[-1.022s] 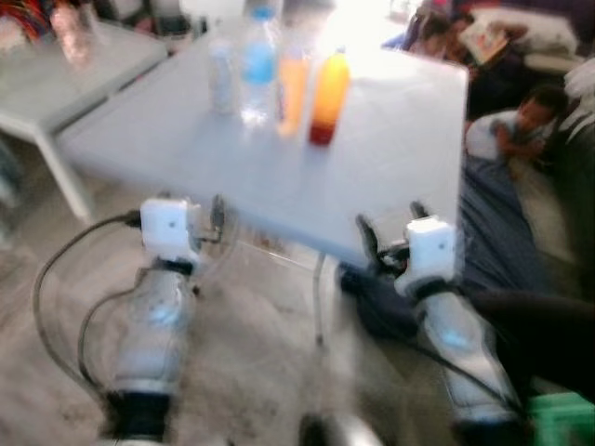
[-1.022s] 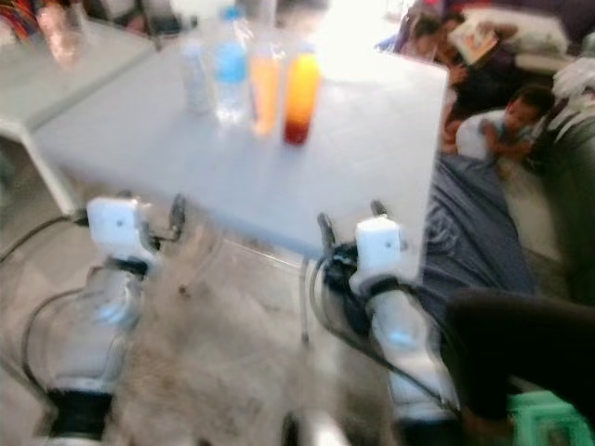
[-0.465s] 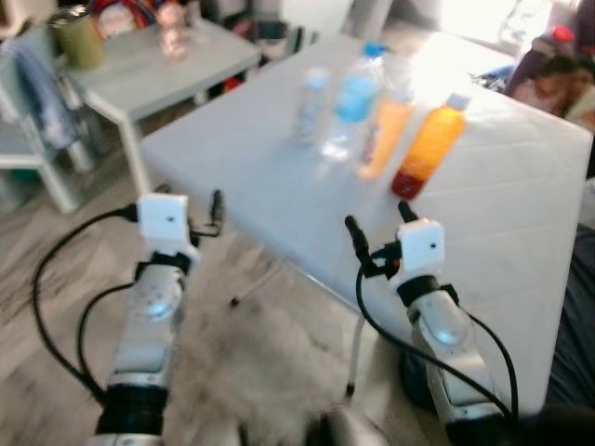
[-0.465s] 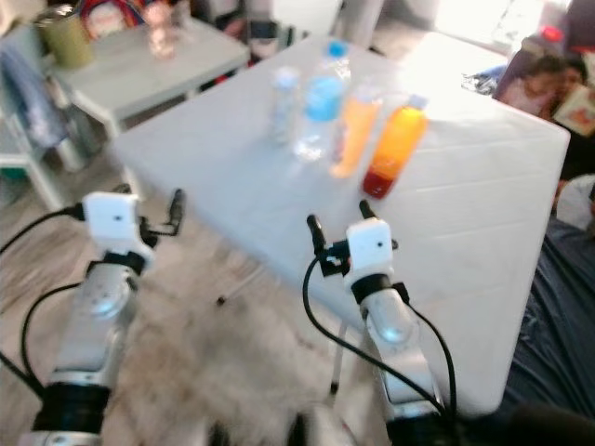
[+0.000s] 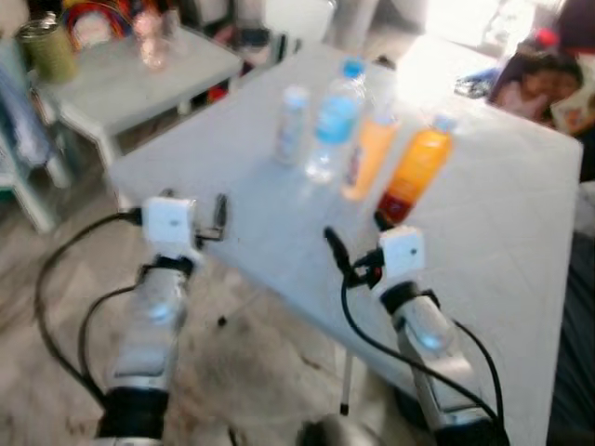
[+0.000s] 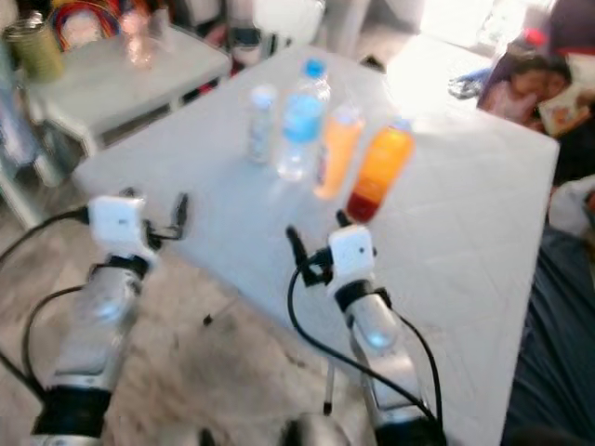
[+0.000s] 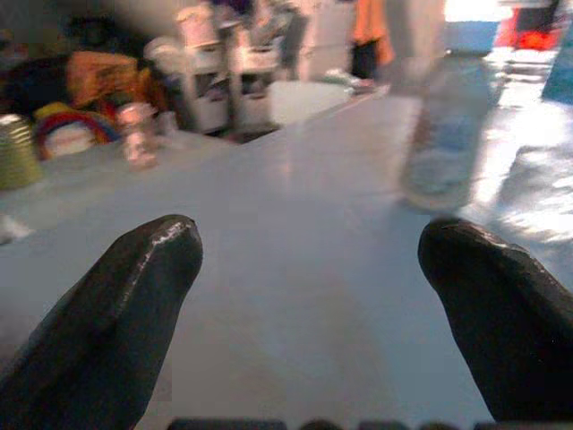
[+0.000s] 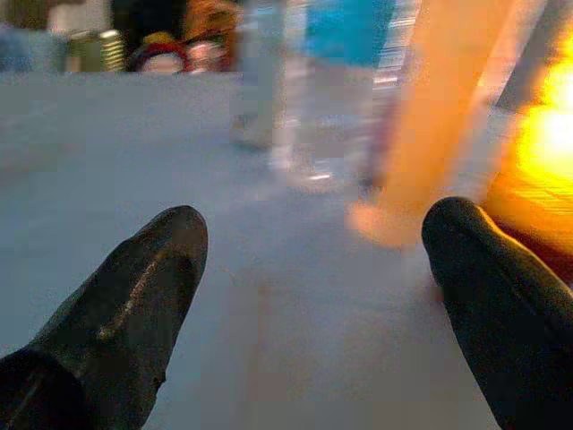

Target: Restocking fridge

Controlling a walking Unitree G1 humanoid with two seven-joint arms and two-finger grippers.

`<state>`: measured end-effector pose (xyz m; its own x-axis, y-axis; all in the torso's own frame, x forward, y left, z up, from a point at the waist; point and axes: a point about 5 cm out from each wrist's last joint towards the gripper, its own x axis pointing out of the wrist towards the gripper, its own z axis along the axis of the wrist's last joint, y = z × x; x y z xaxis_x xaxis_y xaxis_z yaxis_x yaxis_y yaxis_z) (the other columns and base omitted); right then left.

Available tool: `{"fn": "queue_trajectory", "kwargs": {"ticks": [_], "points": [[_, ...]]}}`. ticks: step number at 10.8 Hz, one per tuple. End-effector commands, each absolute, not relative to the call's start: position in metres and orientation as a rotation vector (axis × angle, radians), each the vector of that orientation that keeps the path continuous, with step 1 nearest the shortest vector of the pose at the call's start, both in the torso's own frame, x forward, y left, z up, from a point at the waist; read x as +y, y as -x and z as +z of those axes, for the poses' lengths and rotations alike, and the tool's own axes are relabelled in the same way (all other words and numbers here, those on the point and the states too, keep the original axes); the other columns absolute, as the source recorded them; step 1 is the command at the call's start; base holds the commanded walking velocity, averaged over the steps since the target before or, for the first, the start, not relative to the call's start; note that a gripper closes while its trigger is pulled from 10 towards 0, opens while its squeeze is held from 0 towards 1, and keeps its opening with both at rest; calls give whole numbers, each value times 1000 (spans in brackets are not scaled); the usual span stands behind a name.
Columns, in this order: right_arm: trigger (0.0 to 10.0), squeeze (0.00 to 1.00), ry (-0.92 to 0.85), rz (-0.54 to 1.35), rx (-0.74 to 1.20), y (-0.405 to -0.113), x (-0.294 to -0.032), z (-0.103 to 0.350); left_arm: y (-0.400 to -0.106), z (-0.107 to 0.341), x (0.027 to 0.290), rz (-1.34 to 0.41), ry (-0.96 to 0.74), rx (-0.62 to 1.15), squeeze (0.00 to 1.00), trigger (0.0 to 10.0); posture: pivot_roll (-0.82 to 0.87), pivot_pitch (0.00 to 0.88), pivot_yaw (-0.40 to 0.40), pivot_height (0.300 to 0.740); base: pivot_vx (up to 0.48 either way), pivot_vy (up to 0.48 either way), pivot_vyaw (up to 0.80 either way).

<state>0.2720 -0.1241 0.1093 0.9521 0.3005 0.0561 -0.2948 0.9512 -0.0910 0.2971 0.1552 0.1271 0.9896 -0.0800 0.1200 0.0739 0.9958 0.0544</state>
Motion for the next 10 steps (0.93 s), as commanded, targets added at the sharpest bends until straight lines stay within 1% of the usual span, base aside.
{"fn": "queue_trajectory", "kwargs": {"ticks": [1, 4, 8, 9, 10], "points": [[10000, 0, 94, 253, -83, -274, -138, 113, -297, 128, 143, -122, -33, -125, 0, 10000, 35, 88, -73, 740, 334, 0, 0], [10000, 0, 83, 248, -89, -277, -139, 116, -297, 128, 143, -115, -19, -130, 0, 10000, 38, 88, -72, 740, 0, 0, 0], [10000, 0, 108, 258, -85, -276, -132, 113, -295, 127, 146, -112, -25, -126, 0, 10000, 41, 93, -69, 740, 0, 0, 0], [10000, 0, 213, 183, -137, -282, -133, 122, -296, 127, 145, -115, -23, -125, 0, 10000, 42, 93, -69, 740, 0, 0, 0], [10000, 0, 211, 132, -184, -285, -137, 132, -296, 127, 144, -115, -23, -126, 0, 10000, 41, 94, -69, 740, 0, 0, 0]]}}
